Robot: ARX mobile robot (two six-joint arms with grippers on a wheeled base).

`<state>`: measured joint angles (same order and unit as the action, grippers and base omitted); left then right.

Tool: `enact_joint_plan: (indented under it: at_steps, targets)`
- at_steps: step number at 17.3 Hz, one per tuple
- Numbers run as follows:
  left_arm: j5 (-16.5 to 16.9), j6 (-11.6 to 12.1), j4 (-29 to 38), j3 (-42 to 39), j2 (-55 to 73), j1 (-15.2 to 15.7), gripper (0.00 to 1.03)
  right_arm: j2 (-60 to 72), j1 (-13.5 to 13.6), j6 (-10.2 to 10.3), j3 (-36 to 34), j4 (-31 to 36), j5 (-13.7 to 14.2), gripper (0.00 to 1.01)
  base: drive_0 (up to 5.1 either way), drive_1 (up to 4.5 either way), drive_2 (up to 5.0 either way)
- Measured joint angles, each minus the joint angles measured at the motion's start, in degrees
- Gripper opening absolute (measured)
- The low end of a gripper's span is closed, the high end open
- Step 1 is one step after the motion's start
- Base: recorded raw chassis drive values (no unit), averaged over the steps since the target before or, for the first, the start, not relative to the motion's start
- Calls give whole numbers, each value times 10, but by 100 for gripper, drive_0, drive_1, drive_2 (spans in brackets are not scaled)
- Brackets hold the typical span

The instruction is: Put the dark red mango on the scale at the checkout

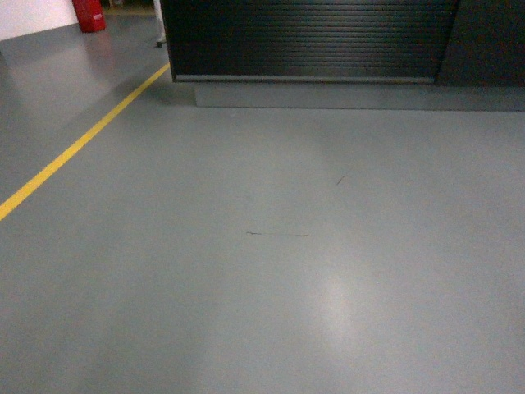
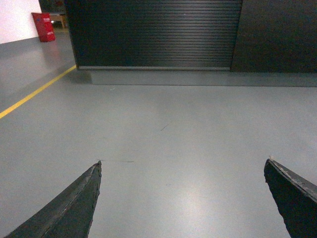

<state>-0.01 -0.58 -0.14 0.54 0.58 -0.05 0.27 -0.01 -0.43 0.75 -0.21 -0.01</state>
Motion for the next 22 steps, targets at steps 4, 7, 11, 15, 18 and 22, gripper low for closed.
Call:
enact_joint_plan:
  at_steps: [4,7,11,15,18,22]
  targets:
    - [0,0,0,0,0,0,98,0,0,0,0,0,0,98,0,0,0]
    - [0,0,0,0,0,0,98,0,0,0,0,0,0,98,0,0,0]
    - [0,0,0,0,0,0,98,0,0,0,0,0,0,98,0,0,0]
    - [0,0,0,0,0,0,98,0,0,0,0,0,0,98,0,0,0]
    - [0,0,1,0,0,0,98,0,0,0,0,0,0,98,-3,185,-190]
    - [0,0,0,0,0,0,98,0,0,0,0,0,0,98,-4,399,-407]
